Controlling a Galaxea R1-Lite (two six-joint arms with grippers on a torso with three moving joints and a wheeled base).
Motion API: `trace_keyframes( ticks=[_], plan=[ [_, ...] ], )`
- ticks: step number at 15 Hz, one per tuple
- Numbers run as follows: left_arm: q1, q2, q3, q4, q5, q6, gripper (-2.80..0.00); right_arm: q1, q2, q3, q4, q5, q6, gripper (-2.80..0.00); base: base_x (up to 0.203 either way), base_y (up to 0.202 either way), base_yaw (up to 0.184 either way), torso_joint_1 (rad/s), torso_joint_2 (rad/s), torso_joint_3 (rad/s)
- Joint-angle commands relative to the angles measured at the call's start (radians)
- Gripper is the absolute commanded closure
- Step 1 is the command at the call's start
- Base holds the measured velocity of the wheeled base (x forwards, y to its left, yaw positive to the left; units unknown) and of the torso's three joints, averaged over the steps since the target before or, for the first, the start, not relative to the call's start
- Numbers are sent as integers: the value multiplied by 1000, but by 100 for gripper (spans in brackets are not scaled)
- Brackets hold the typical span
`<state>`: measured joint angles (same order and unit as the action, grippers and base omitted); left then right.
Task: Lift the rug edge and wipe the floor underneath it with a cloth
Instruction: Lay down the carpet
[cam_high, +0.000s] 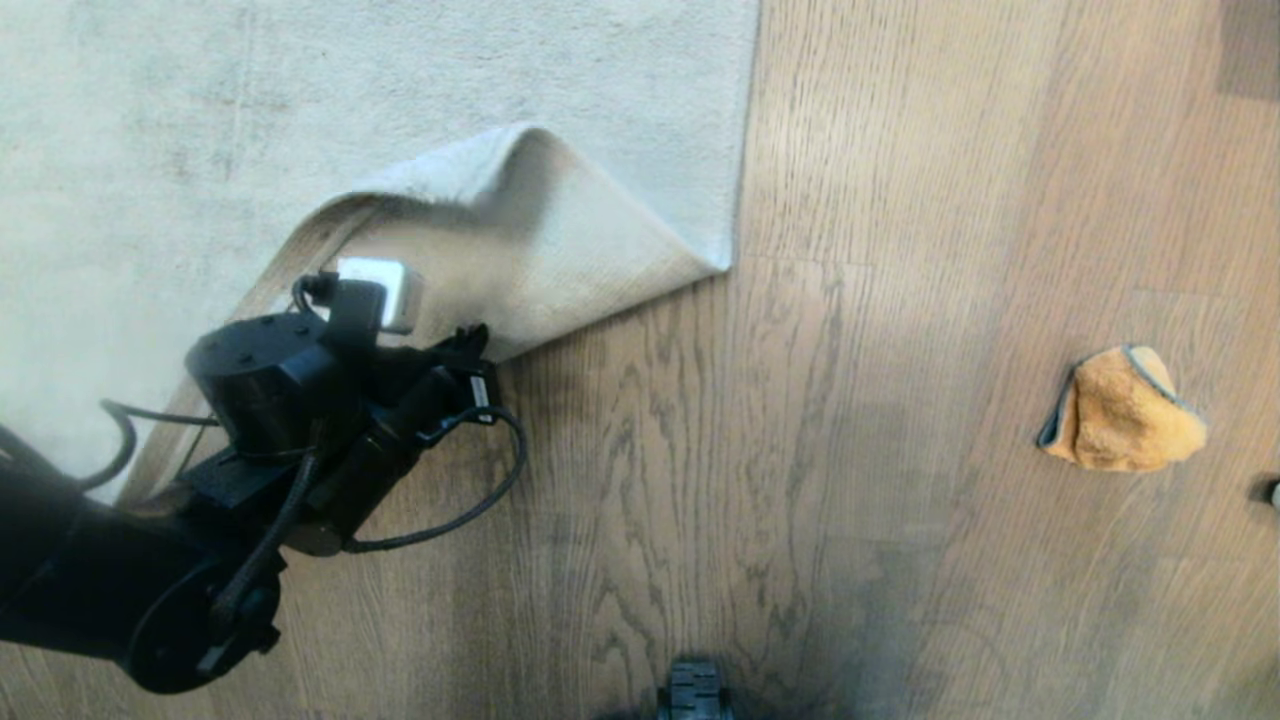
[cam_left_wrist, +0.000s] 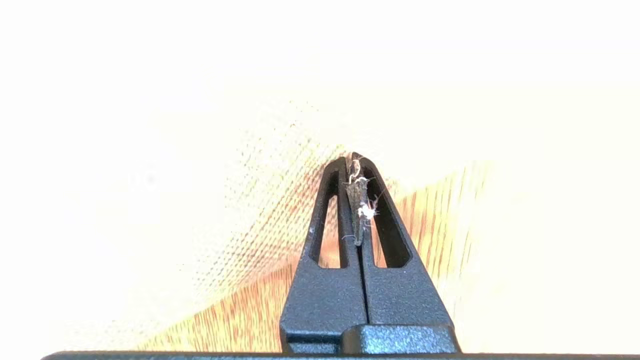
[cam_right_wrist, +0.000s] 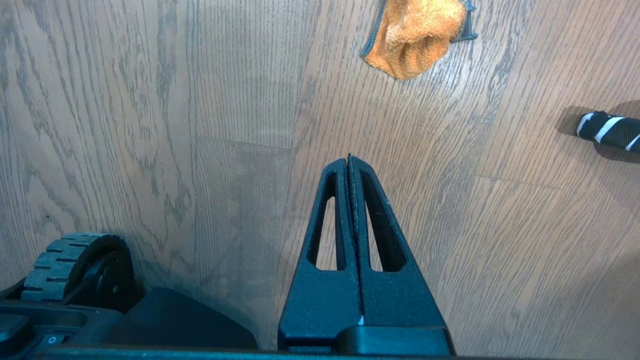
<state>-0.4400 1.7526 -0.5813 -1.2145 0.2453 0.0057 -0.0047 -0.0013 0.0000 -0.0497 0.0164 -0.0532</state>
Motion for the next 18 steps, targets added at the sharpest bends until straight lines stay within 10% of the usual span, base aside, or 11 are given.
trace_keyframes(
  ticks=[1,18],
  plan=[
    [0,-19,-16,-4,0,0,0,0,1,0,-1,0,0,0,0,0,0,0,0,0],
    [146,-25,-231,61,-8,54,0,0,1,0,-1,0,0,0,0,0,0,0,0,0]
  ],
)
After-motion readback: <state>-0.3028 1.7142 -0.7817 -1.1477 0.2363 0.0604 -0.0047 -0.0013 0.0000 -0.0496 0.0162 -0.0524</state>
